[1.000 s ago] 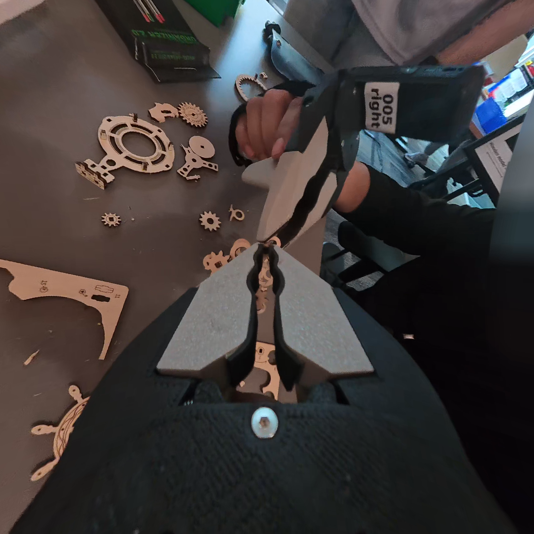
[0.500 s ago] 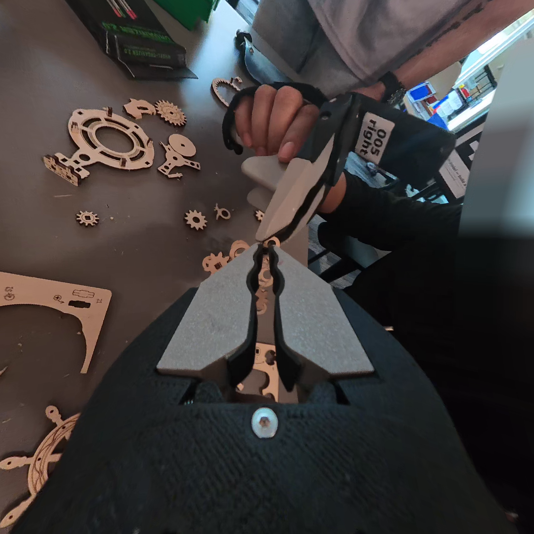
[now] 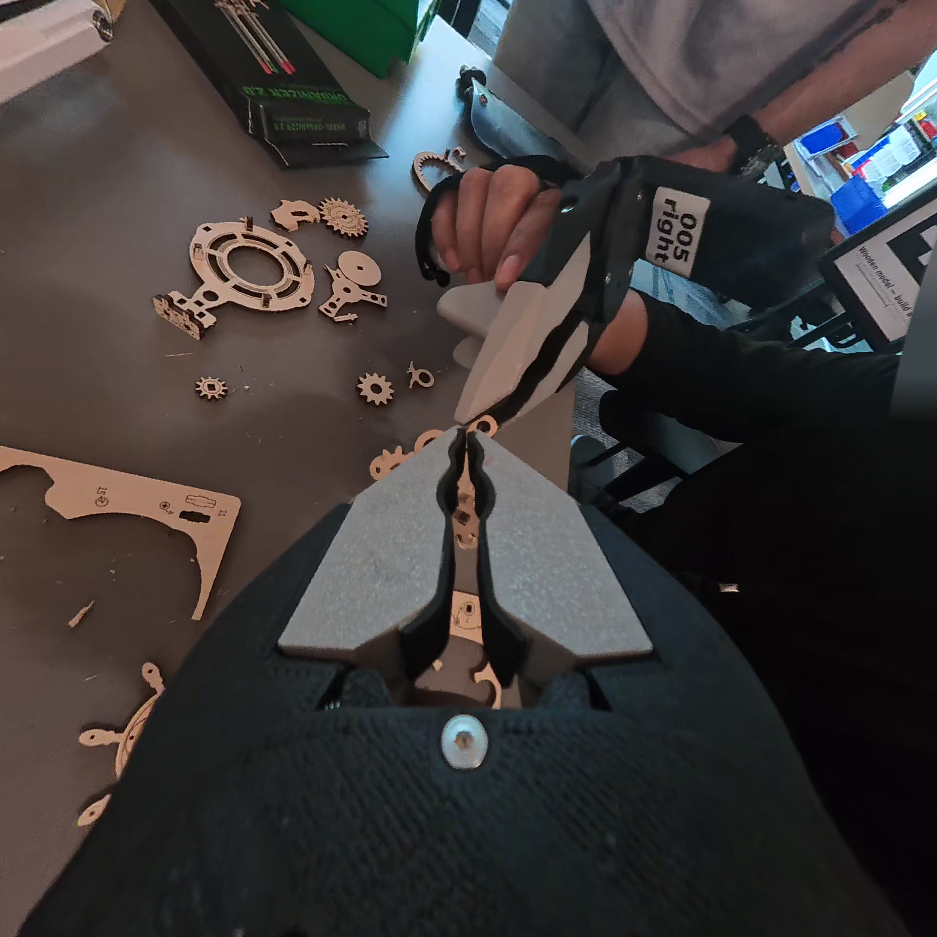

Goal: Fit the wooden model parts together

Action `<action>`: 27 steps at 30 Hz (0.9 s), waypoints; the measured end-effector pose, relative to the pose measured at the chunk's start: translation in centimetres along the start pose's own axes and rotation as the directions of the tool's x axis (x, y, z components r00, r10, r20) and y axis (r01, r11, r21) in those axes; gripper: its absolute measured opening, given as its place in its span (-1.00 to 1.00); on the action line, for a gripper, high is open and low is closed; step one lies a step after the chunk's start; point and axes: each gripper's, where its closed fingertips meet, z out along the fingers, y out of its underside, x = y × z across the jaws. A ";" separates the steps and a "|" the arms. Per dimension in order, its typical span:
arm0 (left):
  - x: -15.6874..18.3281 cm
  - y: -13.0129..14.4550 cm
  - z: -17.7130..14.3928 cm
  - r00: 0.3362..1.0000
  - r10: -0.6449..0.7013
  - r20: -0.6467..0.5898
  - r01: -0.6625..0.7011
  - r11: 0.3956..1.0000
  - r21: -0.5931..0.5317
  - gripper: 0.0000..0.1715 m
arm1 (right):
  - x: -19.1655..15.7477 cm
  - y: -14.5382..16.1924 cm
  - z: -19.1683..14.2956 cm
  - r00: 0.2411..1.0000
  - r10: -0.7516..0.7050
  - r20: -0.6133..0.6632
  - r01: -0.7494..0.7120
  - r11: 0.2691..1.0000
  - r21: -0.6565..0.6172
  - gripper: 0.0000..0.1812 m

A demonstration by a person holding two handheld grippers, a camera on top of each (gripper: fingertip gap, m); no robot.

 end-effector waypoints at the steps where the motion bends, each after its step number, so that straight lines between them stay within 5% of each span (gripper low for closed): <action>1: 0.0 -0.1 0.0 1.000 0.004 0.004 -0.004 1.000 0.002 -1.00 | 0.0 0.0 0.0 1.000 0.005 -0.001 -0.005 1.000 0.002 -0.94; 12: -0.9 -0.6 -1.0 0.987 0.064 0.150 -0.068 0.997 0.026 -0.93 | 0.4 0.2 -0.1 0.999 0.032 -0.014 -0.032 0.999 -0.001 -0.94; 19: -0.5 0.0 -1.4 0.899 0.243 0.365 -0.248 0.968 -0.035 -0.90 | 0.3 0.3 0.2 0.999 0.046 -0.016 -0.046 0.999 -0.005 -0.93; 27: 0.0 -0.4 -1.5 0.861 0.290 0.417 -0.287 0.955 -0.071 -0.80 | 0.8 0.4 0.1 0.997 0.067 -0.038 -0.068 0.998 -0.002 -0.94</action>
